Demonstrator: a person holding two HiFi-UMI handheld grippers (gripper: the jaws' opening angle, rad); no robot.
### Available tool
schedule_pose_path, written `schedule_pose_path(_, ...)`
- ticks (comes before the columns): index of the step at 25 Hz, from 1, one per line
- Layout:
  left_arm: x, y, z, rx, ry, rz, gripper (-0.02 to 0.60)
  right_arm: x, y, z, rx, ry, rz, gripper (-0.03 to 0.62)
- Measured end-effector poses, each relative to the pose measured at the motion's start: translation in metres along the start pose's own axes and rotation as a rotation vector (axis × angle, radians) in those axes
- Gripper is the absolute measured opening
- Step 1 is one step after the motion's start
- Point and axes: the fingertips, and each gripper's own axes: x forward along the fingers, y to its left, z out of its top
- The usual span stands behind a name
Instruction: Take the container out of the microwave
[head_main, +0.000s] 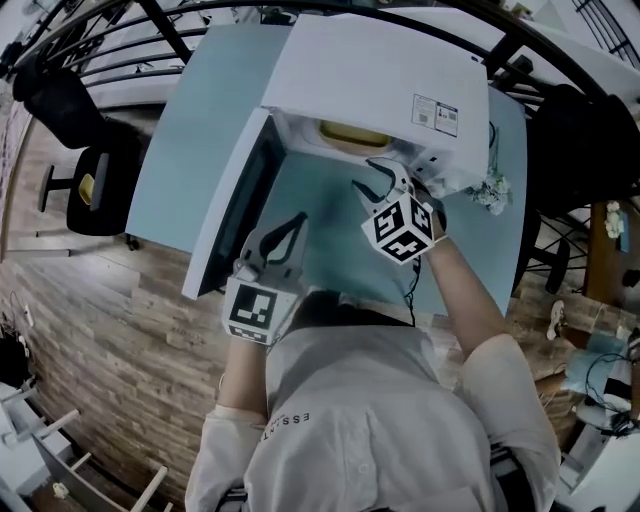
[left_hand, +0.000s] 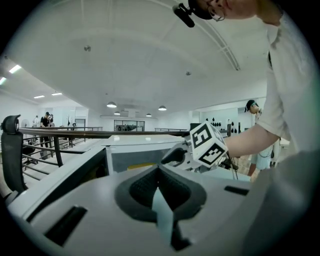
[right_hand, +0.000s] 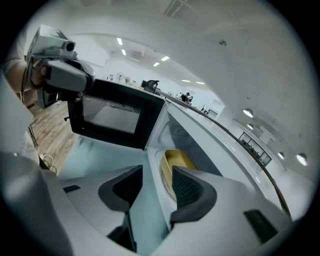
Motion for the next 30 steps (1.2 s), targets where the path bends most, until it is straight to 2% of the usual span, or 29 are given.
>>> schedule_pose_path(7, 0.016, 0.017, -0.014, -0.031, 0.012, -0.013, -0.006, 0.065, -0.02, -0.015, -0.121, 0.15, 0.044, 0.195)
schedule_pose_path(14, 0.02, 0.027, -0.024, -0.081, 0.037, -0.007, -0.006, 0.112, -0.028, -0.037, -0.195, 0.252, 0.052, 0.192)
schedule_pose_path(22, 0.014, 0.038, -0.037, -0.091, 0.055, 0.013, -0.006, 0.123, -0.028, -0.042, -0.29, 0.306, 0.066, 0.046)
schedule_pose_path(30, 0.008, 0.031, -0.033, -0.082, 0.047, -0.004, -0.006, 0.11, -0.019, -0.037, -0.296, 0.306, 0.103, 0.028)
